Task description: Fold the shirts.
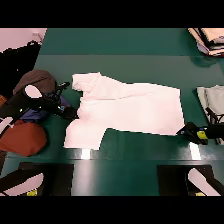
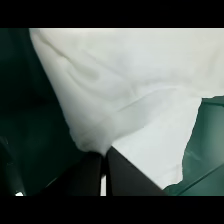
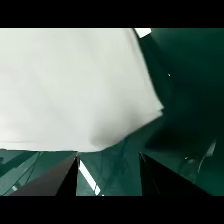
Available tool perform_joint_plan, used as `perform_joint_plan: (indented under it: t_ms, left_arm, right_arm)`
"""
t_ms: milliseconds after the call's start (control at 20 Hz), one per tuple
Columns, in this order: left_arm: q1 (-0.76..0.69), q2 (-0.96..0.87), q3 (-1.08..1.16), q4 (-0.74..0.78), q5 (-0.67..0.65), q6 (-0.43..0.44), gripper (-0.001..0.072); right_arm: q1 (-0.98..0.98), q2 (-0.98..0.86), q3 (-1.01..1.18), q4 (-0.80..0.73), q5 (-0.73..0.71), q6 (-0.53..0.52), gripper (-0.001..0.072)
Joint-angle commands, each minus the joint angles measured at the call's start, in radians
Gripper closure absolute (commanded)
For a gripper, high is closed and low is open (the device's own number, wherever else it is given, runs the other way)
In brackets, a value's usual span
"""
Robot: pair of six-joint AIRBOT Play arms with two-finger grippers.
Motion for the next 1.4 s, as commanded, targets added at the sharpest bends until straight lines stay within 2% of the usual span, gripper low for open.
perform_joint_plan:
  t_ms: [0, 50, 150, 200, 400, 500, 650, 800, 1100, 1350]
  left_arm:
    - [0.000, 0.001, 0.001, 0.000, 0.002, 0.000, 0.0686]
    - [0.000, 0.001, 0.001, 0.000, 0.002, 0.000, 0.0686]
    - [0.000, 0.001, 0.002, 0.000, 0.006, -0.002, 0.0687]
    - [0.000, 0.002, 0.005, 0.000, 0.007, -0.010, 0.0687]
    - [0.000, 0.025, 0.125, 0.018, -0.046, -0.035, 0.0687]
    - [0.000, 0.093, 0.242, 0.082, -0.054, -0.079, 0.0687]
    - [0.000, 0.229, 0.482, 0.229, -0.060, -0.134, 0.0687]
    - [0.000, 0.325, 0.759, 0.293, -0.069, -0.135, 0.0686]
    - [0.000, 0.351, 1.318, 0.294, -0.070, -0.168, 0.0686]
    - [0.000, 0.351, 1.442, 0.203, -0.042, -0.195, 0.0688]
  right_arm:
    - [0.072, -0.001, -0.006, -0.003, -0.106, 0.005, 0.0280]
    - [0.090, -0.001, 0.006, -0.003, -0.121, 0.005, 0.0323]
    - [0.120, -0.001, 0.034, -0.004, -0.138, 0.005, 0.0604]
    - [0.134, -0.001, 0.050, -0.004, -0.138, 0.005, 0.0687]
    - [0.199, 0.001, 0.185, -0.006, -0.094, 0.004, 0.0695]
    - [0.226, 0.025, 0.307, -0.006, -0.066, 0.004, 0.0695]
    - [0.240, 0.109, 0.534, -0.007, -0.076, 0.004, 0.0695]
    - [0.225, 0.189, 0.780, -0.014, -0.080, 0.004, 0.0695]
    - [0.132, 0.300, 1.165, -0.014, -0.061, 0.004, 0.0695]
    - [0.037, 0.289, 1.382, -0.014, 0.073, 0.004, 0.0695]
